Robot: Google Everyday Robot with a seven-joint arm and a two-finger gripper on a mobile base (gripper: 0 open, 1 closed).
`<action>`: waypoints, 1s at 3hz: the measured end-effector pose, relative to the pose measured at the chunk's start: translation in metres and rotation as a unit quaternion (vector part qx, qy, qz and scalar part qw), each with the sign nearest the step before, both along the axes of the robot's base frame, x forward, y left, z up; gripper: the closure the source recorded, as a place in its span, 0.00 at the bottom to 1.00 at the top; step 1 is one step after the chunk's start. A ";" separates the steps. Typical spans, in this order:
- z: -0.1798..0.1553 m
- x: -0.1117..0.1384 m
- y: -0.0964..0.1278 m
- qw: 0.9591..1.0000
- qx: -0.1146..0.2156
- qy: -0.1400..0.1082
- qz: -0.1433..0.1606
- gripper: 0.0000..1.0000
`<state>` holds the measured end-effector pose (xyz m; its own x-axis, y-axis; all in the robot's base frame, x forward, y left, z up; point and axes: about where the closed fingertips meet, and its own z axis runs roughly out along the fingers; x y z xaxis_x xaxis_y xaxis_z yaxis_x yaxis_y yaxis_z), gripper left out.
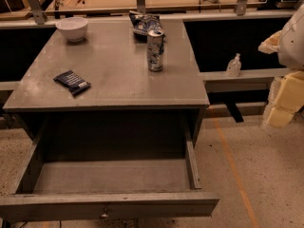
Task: Place rxbar blueberry into top drawer
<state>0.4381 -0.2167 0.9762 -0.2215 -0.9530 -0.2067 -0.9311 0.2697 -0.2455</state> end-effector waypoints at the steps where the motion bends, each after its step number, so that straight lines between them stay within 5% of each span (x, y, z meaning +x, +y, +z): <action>1: 0.001 0.001 0.001 1.000 0.001 -0.002 -0.001 0.00; 2: -0.002 0.018 0.020 0.999 0.040 -0.001 -0.005 0.00; 3: -0.006 0.040 0.058 0.994 0.107 -0.009 -0.018 0.00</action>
Offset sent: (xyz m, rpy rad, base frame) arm 0.0515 0.0540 -0.0080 0.2366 0.0176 -0.0278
